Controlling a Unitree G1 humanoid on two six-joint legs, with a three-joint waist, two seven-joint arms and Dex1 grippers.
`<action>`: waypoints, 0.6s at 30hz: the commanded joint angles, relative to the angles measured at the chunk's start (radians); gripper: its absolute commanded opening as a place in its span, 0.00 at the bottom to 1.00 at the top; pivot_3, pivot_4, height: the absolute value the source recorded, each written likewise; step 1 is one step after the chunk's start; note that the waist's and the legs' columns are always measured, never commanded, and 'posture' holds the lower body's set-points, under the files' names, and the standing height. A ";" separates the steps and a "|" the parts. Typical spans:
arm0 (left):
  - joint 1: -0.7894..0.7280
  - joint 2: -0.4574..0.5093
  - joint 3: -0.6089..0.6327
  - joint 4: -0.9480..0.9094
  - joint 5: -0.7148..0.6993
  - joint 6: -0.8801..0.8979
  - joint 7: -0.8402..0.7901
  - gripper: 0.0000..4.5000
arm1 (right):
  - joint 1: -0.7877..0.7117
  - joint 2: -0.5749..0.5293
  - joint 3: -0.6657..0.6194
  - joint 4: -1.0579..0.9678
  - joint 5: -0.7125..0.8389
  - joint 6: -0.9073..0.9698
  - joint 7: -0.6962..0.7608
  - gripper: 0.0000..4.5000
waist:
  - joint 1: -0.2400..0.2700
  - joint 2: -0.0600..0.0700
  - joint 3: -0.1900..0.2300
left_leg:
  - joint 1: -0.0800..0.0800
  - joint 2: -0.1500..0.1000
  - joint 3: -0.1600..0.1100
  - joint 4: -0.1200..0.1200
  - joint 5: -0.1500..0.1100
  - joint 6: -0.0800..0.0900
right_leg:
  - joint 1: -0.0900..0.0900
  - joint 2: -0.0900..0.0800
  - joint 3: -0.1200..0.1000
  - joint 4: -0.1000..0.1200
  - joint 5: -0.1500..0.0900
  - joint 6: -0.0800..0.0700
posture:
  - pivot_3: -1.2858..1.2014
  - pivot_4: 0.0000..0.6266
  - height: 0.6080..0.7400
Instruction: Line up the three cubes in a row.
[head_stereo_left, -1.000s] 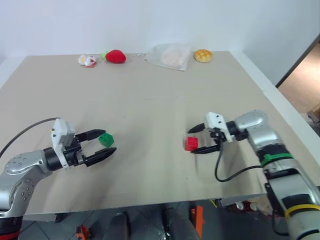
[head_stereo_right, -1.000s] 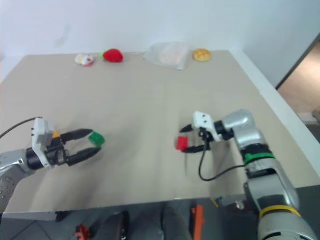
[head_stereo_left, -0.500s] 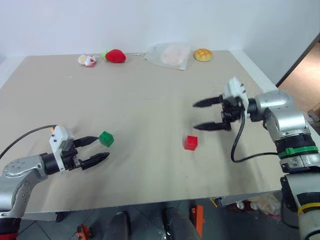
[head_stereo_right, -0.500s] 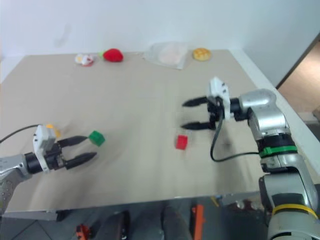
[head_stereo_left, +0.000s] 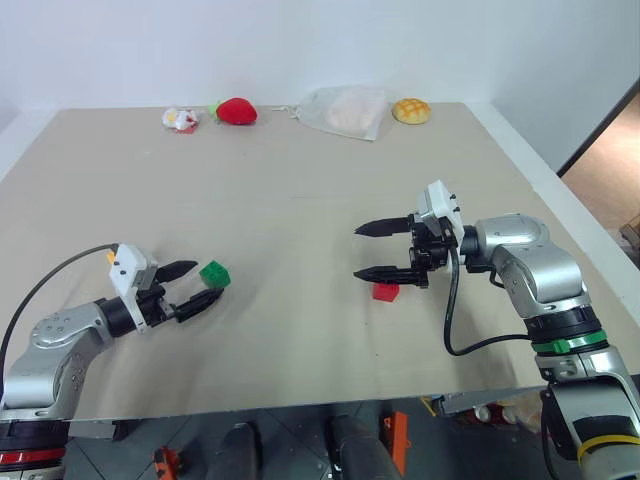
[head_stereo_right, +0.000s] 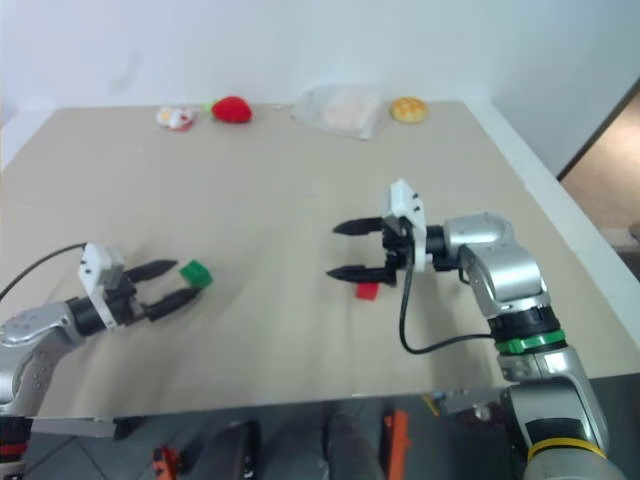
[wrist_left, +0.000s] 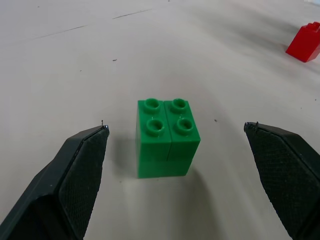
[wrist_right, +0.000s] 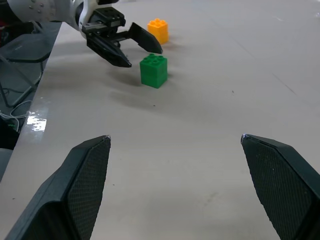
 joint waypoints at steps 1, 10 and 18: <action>-0.024 -0.012 -0.009 0.000 0.004 -0.010 0.004 1.00 | -0.004 -0.002 -0.048 -0.036 0.017 0.007 -0.005 0.96 | 0.000 0.000 0.000 | 0.000 0.000 0.000 0.000 0.000 0.000 | 0.000 0.000 0.000 0.000 0.000 0.000 | 0.52 0.24 1.00; -0.066 -0.047 -0.058 0.074 0.052 -0.034 0.021 0.74 | 0.004 0.004 -0.049 -0.038 0.006 0.004 -0.016 0.97 | 0.000 0.000 0.000 | 0.000 0.000 0.000 0.002 0.000 0.000 | 0.001 0.001 0.000 0.000 0.001 0.000 | 0.52 0.24 1.00; -0.116 -0.046 -0.109 0.135 0.119 -0.077 0.001 0.29 | 0.009 0.008 -0.047 -0.039 -0.002 0.003 -0.032 0.97 | 0.004 0.000 0.000 | 0.000 0.000 0.000 0.002 0.000 0.000 | 0.001 0.001 0.000 0.000 0.002 0.002 | 0.52 0.24 1.00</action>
